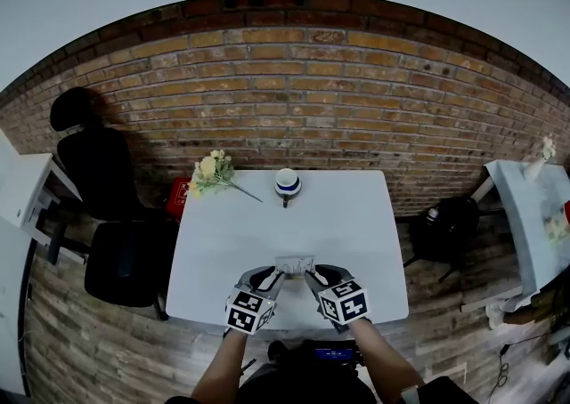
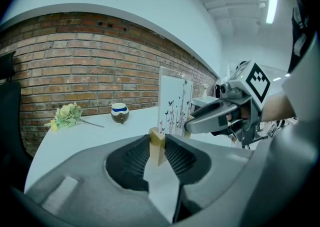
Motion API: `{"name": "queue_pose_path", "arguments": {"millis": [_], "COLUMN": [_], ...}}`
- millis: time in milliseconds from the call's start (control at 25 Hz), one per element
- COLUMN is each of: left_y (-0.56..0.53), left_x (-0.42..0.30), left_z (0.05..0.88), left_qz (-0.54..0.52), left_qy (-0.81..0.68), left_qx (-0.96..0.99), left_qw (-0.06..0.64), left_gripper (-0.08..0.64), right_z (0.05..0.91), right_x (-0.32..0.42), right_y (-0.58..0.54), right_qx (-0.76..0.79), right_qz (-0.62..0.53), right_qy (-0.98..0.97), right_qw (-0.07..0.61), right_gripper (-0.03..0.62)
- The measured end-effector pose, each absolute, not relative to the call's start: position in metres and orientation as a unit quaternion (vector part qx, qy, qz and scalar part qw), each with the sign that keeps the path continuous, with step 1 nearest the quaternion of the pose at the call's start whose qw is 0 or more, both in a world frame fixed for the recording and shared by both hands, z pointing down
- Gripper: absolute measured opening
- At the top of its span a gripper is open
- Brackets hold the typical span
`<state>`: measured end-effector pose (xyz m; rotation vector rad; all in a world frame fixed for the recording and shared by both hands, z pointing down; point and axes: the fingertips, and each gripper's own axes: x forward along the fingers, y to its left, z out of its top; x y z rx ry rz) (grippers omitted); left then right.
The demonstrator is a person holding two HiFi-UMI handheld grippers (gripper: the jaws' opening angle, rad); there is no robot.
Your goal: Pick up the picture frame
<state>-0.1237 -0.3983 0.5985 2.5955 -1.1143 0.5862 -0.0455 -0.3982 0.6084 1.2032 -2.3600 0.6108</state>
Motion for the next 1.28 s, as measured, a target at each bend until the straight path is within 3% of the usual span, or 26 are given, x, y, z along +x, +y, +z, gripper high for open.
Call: {"name": "queue_pose_path", "arguments": {"millis": [1280], "left_y": [-0.345], "left_x": [-0.089], "left_z": [0.607], "left_qz": [0.229], "left_qy": [-0.398], "left_qx": [0.879], "left_qw": [0.128], "left_gripper": [0.103], "right_z": [0.622], "right_x": [-0.011], "right_y": [-0.346], "right_qx": [0.420], "right_qz": [0.245], "right_qy": [-0.853], "right_qw": [0.190], "right_gripper": [0.112]}}
